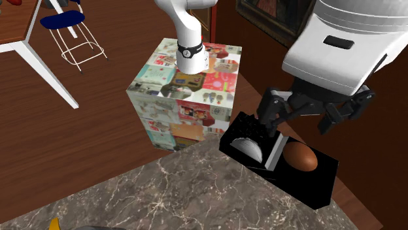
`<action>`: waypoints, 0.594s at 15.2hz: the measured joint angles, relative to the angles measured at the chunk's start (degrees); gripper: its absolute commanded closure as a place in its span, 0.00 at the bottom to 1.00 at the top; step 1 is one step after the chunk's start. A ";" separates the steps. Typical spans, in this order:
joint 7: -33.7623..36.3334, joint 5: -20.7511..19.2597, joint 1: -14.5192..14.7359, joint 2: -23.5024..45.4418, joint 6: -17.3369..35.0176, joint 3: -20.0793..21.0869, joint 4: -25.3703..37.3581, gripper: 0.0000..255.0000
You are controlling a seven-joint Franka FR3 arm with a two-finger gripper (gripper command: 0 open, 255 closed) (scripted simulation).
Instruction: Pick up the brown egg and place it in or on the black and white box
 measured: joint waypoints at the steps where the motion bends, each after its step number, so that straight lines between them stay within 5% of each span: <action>1: 0.14 0.12 0.06 -0.50 -1.41 0.09 0.98 0.00; 9: -0.22 0.39 -0.16 -1.21 -4.52 0.06 3.34 0.00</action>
